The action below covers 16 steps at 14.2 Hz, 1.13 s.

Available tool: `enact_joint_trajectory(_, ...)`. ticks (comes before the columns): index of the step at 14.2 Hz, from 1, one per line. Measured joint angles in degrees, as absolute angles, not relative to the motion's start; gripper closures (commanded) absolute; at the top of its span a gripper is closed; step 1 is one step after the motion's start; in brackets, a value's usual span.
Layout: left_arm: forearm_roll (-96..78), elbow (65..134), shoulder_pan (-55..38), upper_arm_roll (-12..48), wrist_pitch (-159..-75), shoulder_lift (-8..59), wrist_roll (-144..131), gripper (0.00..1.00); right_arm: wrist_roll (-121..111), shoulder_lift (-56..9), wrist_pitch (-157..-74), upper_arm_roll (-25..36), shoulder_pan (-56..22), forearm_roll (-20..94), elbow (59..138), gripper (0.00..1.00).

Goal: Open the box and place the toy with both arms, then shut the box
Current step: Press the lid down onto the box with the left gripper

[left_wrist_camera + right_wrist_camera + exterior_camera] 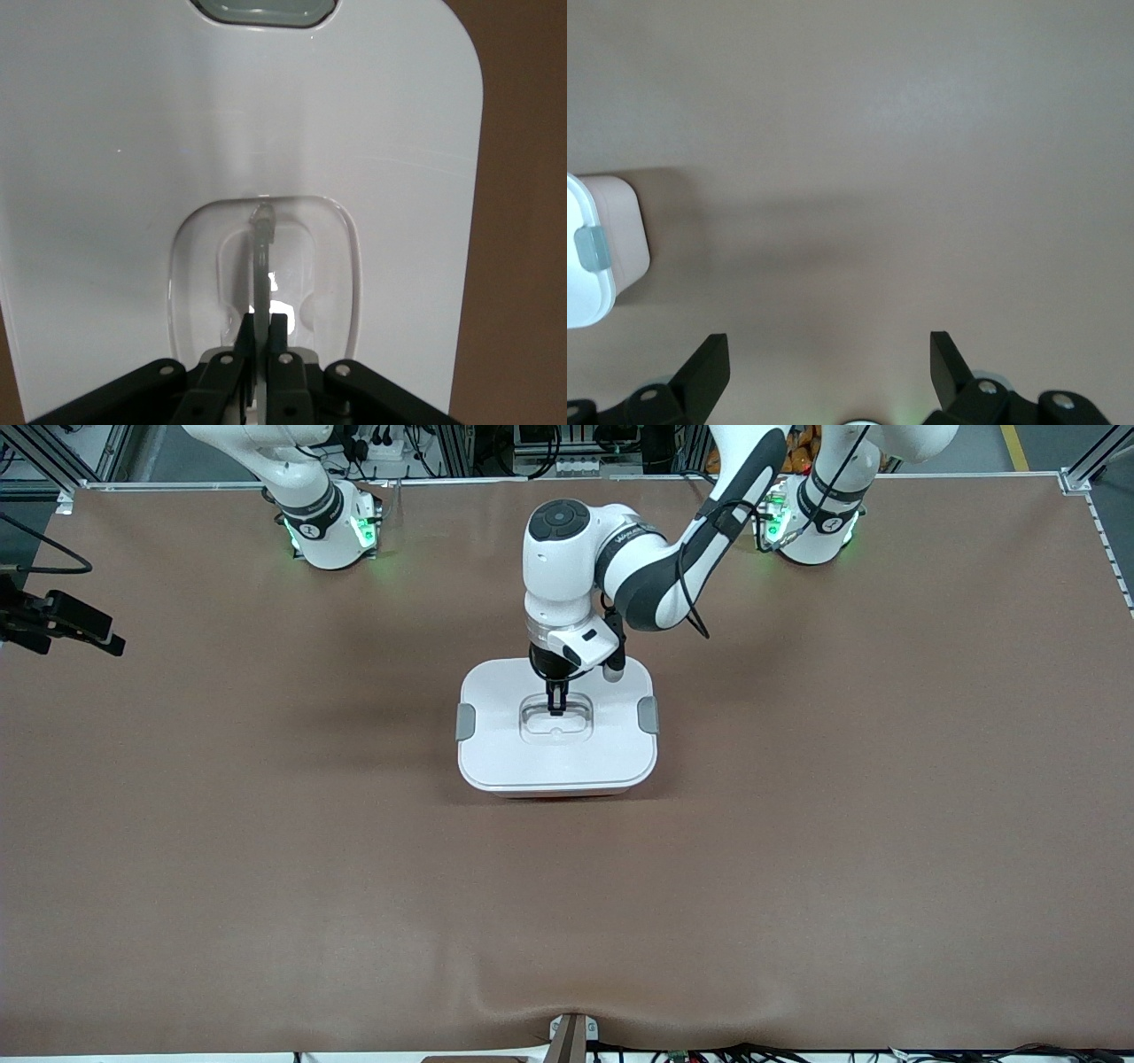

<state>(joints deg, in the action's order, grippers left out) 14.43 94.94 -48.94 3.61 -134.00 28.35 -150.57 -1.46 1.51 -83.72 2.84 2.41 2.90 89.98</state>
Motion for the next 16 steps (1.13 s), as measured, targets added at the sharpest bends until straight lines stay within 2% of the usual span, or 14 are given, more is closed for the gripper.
enact_joint_trajectory(16, 16.13, 96.13, -49.84, 3.67, -135.88, 28.41, -145.15, 1.00, -1.46, 0.83, -84.12, 2.54, 2.16, 2.85, 89.96, 0.00)
